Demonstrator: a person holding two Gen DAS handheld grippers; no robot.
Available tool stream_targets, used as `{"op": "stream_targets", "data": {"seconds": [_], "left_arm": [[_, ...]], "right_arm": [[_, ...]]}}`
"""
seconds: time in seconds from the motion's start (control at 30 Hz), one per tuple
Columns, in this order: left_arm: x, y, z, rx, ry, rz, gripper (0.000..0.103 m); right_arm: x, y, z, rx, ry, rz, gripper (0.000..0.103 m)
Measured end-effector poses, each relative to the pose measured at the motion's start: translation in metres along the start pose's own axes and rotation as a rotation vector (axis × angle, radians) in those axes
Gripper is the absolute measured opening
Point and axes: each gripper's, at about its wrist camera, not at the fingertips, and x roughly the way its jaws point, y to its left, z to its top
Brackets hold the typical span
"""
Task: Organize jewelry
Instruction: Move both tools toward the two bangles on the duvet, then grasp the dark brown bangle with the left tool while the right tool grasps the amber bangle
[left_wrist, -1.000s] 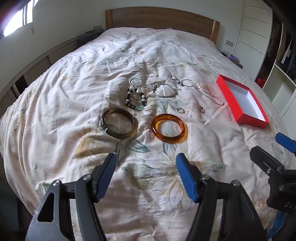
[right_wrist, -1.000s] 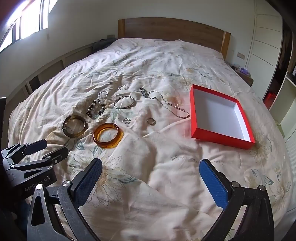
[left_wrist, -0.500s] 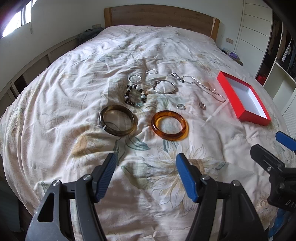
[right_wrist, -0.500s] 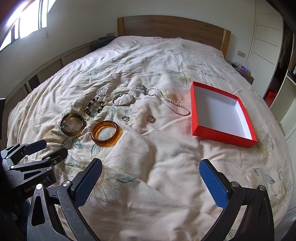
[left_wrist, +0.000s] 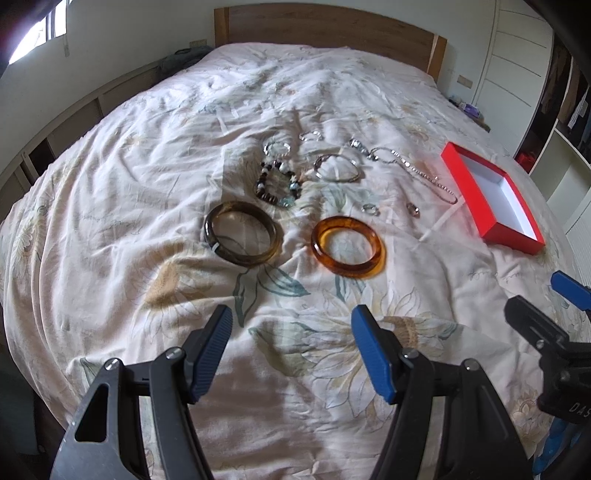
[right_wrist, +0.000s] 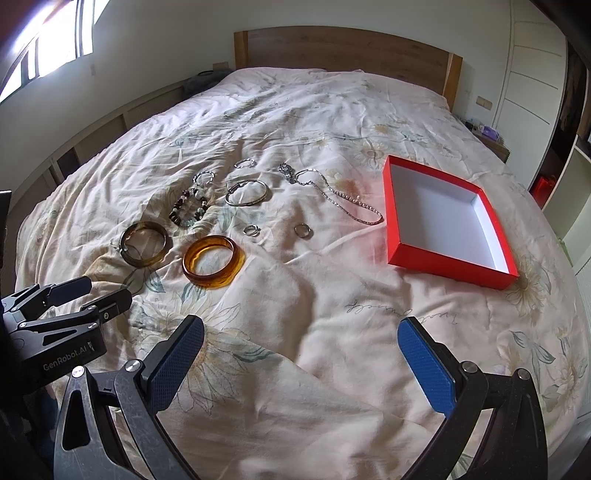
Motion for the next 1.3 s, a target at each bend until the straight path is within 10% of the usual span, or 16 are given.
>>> {"op": "stream_targets", "data": {"seconds": [0.47,0.8,1.3], "left_arm": [[0.013,0.026,-0.001,-0.069,0.02,-0.003,0.065],[0.028,0.06,0.009,-0.132,0.022,0.033,0.064],[0.08,0.091,0.062,-0.179,0.051,0.051,0.061]], "right_arm": [[0.007,-0.002,0.0,0.02,-0.006,0.061,0.089],[0.032,0.006,0.003,0.013,0.083,0.232,0.037],[0.111,0.03,0.044,0.016,0.235,0.336,0.036]]}}
